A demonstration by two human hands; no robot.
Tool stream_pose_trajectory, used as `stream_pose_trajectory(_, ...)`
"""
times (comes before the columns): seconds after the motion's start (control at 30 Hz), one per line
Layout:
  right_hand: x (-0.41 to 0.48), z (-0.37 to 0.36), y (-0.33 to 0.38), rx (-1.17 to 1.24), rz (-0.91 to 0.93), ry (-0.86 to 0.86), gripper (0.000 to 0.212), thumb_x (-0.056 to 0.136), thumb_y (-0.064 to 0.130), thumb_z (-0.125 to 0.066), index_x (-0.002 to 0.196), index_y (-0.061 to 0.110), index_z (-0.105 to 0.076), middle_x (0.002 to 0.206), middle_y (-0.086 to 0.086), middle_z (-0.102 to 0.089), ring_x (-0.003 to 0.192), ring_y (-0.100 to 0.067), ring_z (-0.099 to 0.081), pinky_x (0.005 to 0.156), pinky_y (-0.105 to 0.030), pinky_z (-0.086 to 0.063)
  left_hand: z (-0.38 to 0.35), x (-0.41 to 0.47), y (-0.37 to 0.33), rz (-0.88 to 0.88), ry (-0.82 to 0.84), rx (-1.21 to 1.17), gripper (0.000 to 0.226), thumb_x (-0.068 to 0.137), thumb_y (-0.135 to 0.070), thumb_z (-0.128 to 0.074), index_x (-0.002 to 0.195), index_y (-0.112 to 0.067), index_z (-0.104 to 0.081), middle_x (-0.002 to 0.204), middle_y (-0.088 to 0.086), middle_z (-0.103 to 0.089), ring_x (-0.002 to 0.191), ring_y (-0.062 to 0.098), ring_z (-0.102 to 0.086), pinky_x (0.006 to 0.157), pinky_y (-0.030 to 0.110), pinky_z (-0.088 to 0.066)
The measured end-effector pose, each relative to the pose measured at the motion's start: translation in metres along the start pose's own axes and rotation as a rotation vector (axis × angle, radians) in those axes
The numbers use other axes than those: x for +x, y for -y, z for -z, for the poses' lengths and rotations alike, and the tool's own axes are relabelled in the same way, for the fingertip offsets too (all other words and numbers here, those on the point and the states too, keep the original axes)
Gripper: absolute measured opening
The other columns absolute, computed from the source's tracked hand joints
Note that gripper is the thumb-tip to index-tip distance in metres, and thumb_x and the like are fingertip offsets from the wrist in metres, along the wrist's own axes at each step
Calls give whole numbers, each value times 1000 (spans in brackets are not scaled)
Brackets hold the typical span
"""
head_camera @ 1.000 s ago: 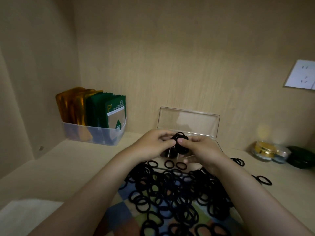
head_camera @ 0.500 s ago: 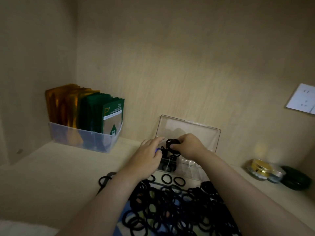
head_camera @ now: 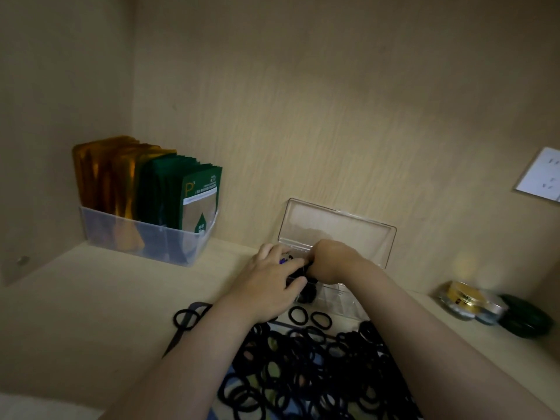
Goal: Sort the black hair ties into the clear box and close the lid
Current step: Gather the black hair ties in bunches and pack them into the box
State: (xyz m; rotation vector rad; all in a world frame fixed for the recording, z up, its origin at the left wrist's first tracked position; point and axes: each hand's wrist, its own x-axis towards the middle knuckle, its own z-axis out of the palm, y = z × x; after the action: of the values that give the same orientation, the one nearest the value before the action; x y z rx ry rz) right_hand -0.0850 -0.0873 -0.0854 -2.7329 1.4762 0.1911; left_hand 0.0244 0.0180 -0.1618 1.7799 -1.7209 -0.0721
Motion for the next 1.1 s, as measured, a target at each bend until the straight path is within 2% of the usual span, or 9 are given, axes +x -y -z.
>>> stream_pose_trajectory(0.13,-17,14,-15,178,97,-9,36,93,24,-61,127,14,-66,127,-6,-65,116,-22,-60,93,-27,-46,3,-1,-3,-10,-10,15,45,99,-50,-37,144,-44,-41,152,-12,-28,142,7,-10,117,34,-21)
stream_pose_trajectory(0.2,-25,17,-22,209,127,-82,39,94,16,-55,133,15,-63,138,-4,-60,127,-19,-55,100,-24,-39,3,-1,-4,-14,-13,19,45,99,-50,-37,144,-44,-41,151,-13,-29,141,7,-11,116,32,-19)
stream_pose_trajectory(0.33,-41,8,-24,102,191,-129,42,91,13,-44,124,23,-69,130,2,-65,123,-20,-56,106,-32,-41,3,-1,-4,3,-11,14,47,99,-51,-39,145,-43,-39,152,-14,-30,142,7,-12,114,31,-19)
stream_pose_trajectory(0.43,-46,-5,-19,-64,243,-141,37,88,26,-37,104,24,-71,103,4,-66,104,-20,-55,101,-40,-36,5,-2,-5,-3,-16,8,48,98,-50,-42,145,-42,-38,150,-15,-35,139,7,-17,112,30,-21)
stream_pose_trajectory(0.6,-47,-8,-16,-130,228,-117,32,86,28,-37,90,21,-68,98,0,-66,102,-22,-54,100,-40,-34,11,-6,-9,-26,-24,19,50,100,-45,-43,149,-38,-34,150,-16,-38,141,7,-20,115,31,-22)
stream_pose_trajectory(0.8,-70,6,-20,158,258,-236,39,93,13,-46,122,24,-70,125,0,-67,116,-21,-61,101,-37,-47,23,-9,-14,-73,-70,-3,45,100,-33,-49,145,-32,-44,142,-14,-47,137,9,-31,112,33,-32)
stream_pose_trajectory(0.93,-94,3,-10,310,332,-293,34,91,7,-51,109,22,-75,111,5,-72,96,-10,-63,84,-19,-47,38,-14,-18,-34,-127,-32,28,97,-21,-53,123,-29,-60,116,-13,-57,110,5,-47,87,19,-39)
stream_pose_trajectory(1.03,-104,-11,5,354,413,-249,24,91,14,-58,100,26,-76,98,8,-73,80,-7,-61,76,-20,-47,59,-21,-17,40,-81,-51,19,96,-18,-51,105,-29,-63,99,-11,-60,79,-1,-52,66,17,-39)
stream_pose_trajectory(1.1,-105,-21,15,369,471,-228,19,91,18,-61,101,26,-75,98,7,-73,81,-6,-59,78,-22,-47,73,-28,-14,80,29,26,19,96,-19,-49,100,-31,-63,93,-10,-61,73,-1,-52,63,19,-40)
